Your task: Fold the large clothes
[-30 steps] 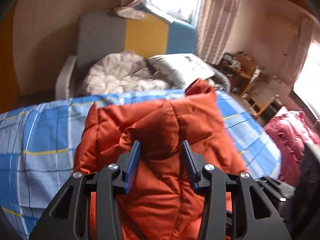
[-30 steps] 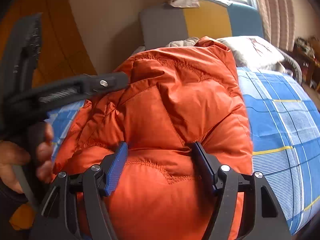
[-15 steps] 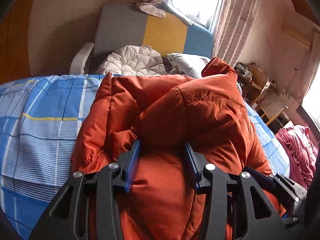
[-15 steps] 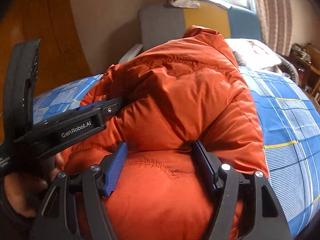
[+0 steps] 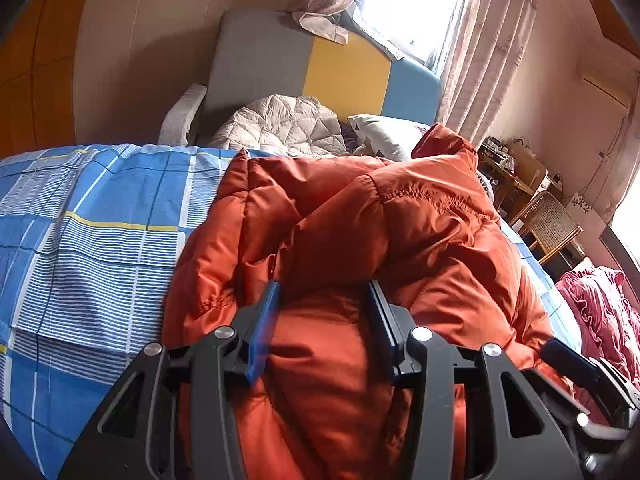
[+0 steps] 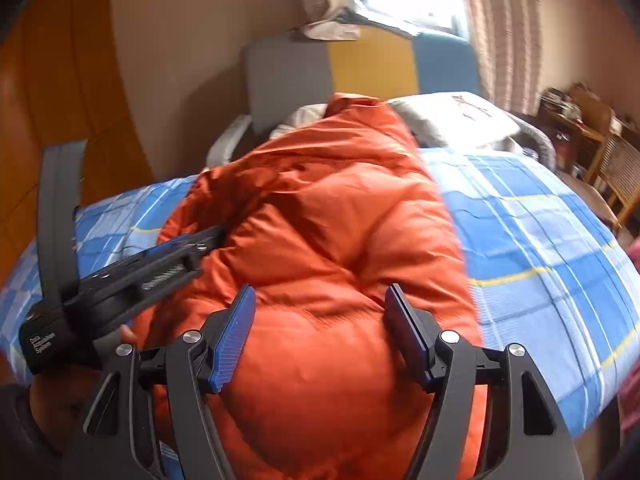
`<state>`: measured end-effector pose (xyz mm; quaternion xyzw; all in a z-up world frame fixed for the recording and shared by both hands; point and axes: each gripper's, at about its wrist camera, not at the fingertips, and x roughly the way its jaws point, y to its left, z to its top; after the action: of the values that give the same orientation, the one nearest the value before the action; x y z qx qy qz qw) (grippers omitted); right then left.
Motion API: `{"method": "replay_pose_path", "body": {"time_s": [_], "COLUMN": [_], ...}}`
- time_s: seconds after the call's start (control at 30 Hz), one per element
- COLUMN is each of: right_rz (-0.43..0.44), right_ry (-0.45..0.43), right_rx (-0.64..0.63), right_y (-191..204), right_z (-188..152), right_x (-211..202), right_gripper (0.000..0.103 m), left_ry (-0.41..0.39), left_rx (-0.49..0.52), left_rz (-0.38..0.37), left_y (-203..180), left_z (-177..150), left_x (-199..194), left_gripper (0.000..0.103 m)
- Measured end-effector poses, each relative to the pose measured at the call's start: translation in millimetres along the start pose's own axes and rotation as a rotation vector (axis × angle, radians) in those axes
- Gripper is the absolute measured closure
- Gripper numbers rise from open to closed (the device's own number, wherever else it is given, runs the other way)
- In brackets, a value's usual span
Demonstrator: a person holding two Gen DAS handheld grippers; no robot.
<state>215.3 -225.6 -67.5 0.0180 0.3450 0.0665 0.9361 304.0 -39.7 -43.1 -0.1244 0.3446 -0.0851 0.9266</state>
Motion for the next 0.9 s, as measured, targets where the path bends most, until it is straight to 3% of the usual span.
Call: {"method": "replay_pose_path", "body": {"time_s": [0.57, 0.63, 0.67, 0.73, 0.9], "right_rz": [-0.076, -0.086, -0.090, -0.099, -0.125], "right_ry": [0.067, 0.071, 0.069, 0.057, 0.032], "right_rx": [-0.011, 0.012, 0.033, 0.067, 0.087], "right_y": [-1.3, -2.0, -3.5, -4.5, -4.6], "right_z": [-13.0, -7.1, -3.8, -2.0, -0.3], "right_x": [30.3, 23.5, 18.8, 10.1, -9.7], "right_gripper": [0.035, 0.035, 0.035, 0.028, 0.023], "left_ry": [-0.023, -0.010, -0.008, -0.009, -0.038], "left_rx": [-0.006, -0.019, -0.031, -0.047, -0.040], "left_rz": [0.019, 0.022, 0.031, 0.030, 0.067], "left_y": [7.9, 9.4, 10.9, 13.5, 14.9], "left_z": [-12.8, -10.5, -9.5, -10.1, -12.1], "left_x": [-0.4, -5.1, -8.2, -15.0, -39.4], "left_gripper": [0.053, 0.048, 0.039, 0.037, 0.027]}}
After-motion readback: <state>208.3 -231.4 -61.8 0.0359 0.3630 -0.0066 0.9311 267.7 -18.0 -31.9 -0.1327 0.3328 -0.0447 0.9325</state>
